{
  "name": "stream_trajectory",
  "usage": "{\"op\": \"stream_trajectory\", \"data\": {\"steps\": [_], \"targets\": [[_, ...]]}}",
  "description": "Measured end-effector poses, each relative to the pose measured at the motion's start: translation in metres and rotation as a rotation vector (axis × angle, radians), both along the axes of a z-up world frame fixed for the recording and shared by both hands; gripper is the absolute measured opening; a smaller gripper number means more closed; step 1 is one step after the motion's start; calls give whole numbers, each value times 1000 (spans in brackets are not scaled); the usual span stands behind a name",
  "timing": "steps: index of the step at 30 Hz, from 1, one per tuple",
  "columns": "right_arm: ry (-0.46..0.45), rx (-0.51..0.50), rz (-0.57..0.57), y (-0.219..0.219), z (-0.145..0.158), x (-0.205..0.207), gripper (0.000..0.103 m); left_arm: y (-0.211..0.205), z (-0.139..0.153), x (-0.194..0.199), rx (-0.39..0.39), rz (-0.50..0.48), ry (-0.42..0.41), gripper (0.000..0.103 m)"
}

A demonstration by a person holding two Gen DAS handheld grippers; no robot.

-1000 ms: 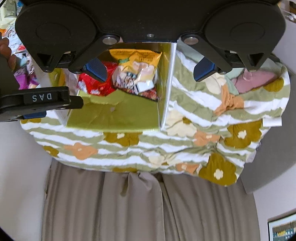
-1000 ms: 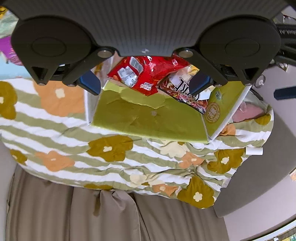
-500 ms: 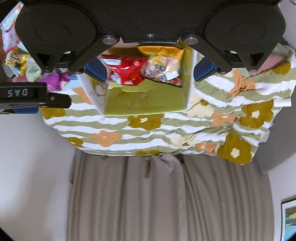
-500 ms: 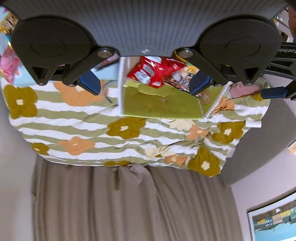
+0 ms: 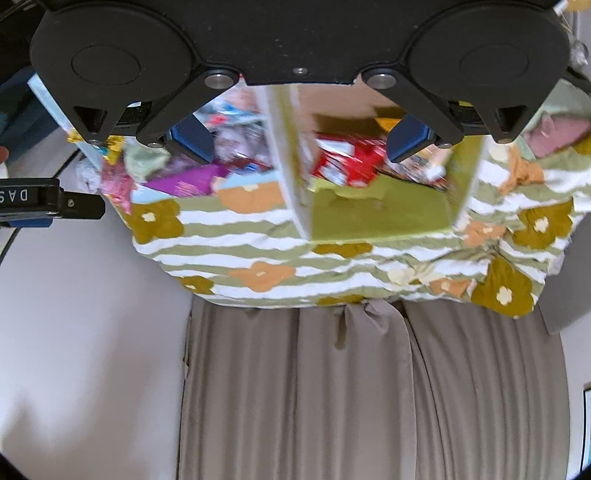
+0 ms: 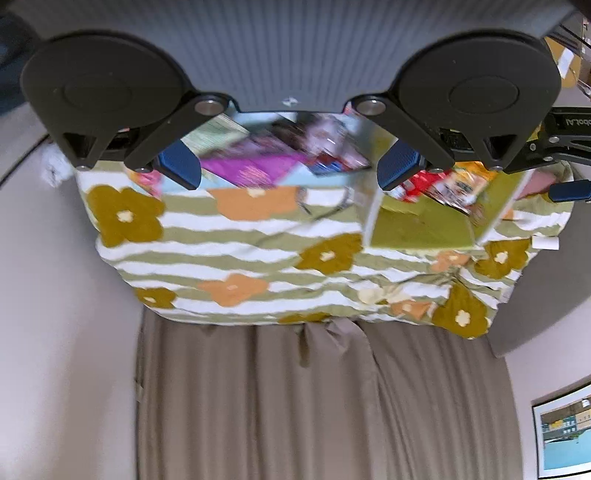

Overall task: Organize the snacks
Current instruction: 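Move both tools back over the snack pile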

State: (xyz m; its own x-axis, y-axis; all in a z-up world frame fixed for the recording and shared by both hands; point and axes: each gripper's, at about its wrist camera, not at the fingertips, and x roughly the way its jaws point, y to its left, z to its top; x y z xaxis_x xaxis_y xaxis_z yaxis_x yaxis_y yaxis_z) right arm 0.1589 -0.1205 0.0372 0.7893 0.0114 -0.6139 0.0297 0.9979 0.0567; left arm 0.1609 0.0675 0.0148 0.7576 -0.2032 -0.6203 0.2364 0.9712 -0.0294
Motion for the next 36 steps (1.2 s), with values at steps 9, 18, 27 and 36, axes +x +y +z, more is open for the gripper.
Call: {"op": "stream_trajectory", "data": {"steps": [9,18,27,36], "targets": [[79,49,-11,-89,-30,-40,103,-94,-30,-38,-1,-18,82,101],[192,112,-38,-140,-85,-47,103,-167,-90,-42,23,-35,210,100],[270,160,-84,-152,-137,-34,103,-204,-147,-26,65,-31,291,96],[332,174,-105,-151,-169,-23,103,-222,-180,-19,106,-44,345,92]]}}
